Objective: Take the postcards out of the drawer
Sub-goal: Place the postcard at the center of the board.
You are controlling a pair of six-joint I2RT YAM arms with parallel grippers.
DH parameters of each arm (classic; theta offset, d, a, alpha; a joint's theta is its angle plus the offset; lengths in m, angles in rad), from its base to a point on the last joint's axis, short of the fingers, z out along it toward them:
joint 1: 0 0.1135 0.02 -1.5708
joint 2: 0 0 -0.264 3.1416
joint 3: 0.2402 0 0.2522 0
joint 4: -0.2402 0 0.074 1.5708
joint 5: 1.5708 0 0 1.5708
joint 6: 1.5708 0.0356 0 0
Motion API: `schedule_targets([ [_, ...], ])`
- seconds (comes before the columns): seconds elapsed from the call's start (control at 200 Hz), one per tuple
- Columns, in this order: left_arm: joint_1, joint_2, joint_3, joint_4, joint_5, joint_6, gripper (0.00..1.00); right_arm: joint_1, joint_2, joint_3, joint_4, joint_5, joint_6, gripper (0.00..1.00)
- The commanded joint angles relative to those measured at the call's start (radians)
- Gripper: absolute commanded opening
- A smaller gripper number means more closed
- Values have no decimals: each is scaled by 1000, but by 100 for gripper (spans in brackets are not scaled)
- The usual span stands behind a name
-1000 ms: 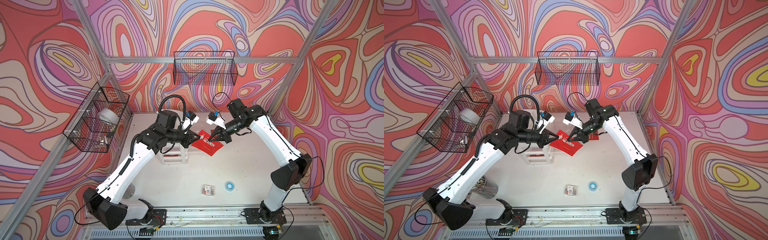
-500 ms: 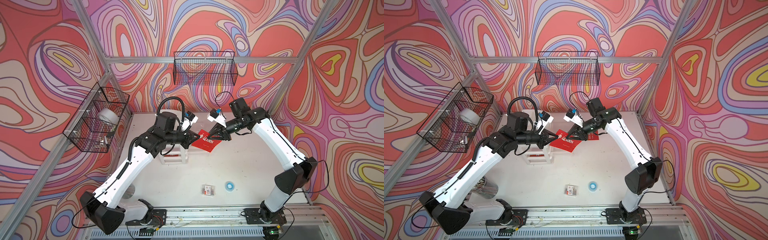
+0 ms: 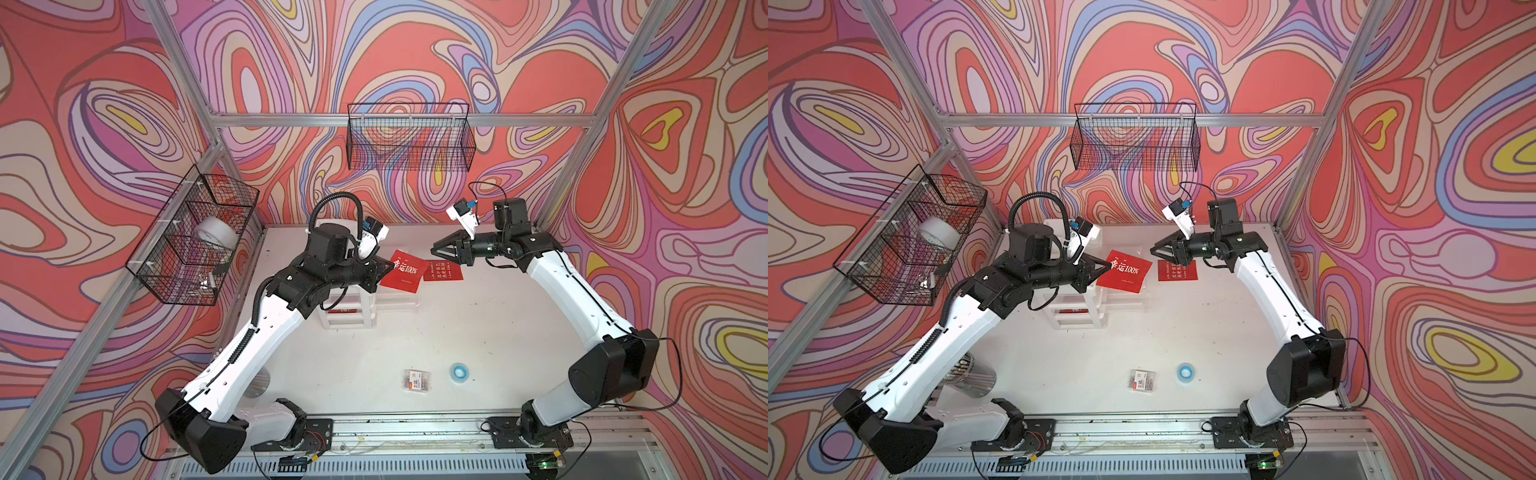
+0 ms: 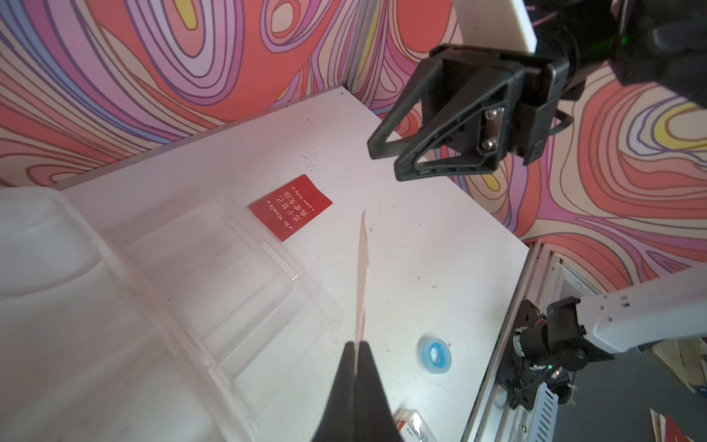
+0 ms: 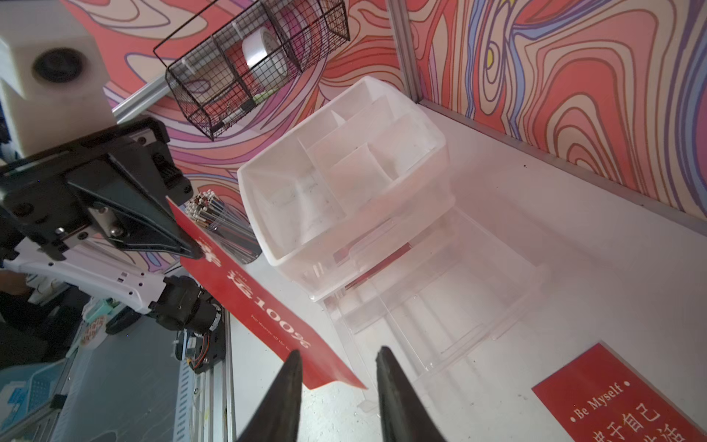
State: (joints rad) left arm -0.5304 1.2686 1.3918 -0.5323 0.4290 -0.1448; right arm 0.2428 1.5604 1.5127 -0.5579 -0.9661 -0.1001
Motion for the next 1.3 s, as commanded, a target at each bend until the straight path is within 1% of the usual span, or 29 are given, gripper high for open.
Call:
schedule_targets([
  [0.0, -4, 13, 61, 49, -78, -107, 0, -5, -66, -127, 371, -3, 274, 38],
  [0.075, -4, 56, 101, 49, -60, -166, 0, -5, -87, -201, 507, 3, 378, 39],
  [0.155, -5, 76, 96, 100, -57, -213, 0, -6, -98, -264, 614, 33, 477, 41],
  [0.275, -5, 88, 84, 172, -65, -260, 0, -5, -100, -329, 741, 58, 580, 44],
  [0.381, -4, 88, 69, 223, -45, -288, 0, -5, -84, -362, 841, 58, 666, 48],
  [0.571, -5, 68, 38, 261, -46, -311, 0, -5, -56, -370, 894, 48, 713, 50],
  [0.591, -5, 69, 36, 292, -43, -311, 0, -5, -54, -371, 901, 42, 719, 50],
  [0.731, -5, 69, 19, 327, -30, -320, 0, -5, -36, -369, 925, 18, 746, 50],
  [0.896, -4, 58, 11, 334, -39, -320, 0, -5, -36, -381, 921, 28, 738, 50],
  [1.017, -4, 48, 2, 347, -40, -316, 0, -5, -24, -372, 922, 1, 742, 50],
  [1.297, -4, 52, -16, 400, -12, -332, 0, -3, -2, -384, 1011, -58, 807, 47],
])
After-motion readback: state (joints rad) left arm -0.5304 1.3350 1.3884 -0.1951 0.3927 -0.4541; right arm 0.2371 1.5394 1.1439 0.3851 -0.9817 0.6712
